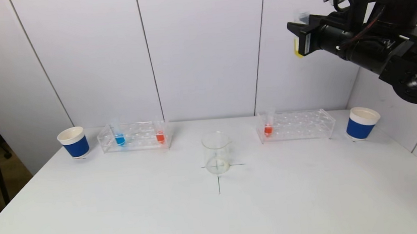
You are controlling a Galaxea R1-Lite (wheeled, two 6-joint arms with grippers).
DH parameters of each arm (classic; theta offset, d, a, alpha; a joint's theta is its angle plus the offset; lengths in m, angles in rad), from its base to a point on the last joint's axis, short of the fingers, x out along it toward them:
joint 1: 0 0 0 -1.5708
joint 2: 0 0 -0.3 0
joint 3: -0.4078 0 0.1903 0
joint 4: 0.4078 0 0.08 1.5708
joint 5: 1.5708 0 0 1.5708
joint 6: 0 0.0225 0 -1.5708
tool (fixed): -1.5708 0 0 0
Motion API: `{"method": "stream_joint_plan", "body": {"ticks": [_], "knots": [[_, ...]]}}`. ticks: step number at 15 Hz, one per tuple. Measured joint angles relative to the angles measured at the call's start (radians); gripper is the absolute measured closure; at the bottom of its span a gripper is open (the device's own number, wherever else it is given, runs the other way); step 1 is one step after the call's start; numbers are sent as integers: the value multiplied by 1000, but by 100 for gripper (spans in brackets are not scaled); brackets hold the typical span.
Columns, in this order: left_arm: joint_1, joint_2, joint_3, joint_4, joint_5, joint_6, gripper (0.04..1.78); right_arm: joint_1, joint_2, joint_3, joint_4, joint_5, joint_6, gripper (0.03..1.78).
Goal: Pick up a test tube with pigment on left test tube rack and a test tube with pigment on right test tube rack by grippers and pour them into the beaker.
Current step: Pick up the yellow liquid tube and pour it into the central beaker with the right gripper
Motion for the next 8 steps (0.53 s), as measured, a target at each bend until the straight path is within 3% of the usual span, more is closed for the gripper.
{"method": "stream_joint_plan", "body": {"ticks": [5, 8], "knots": [[0, 0, 0, 0, 0, 0, 6, 13, -8, -21, 131, 101, -159, 132], [0, 0, 0, 0, 0, 0, 6, 16, -7, -82, 229, 161, -212, 132]]}}
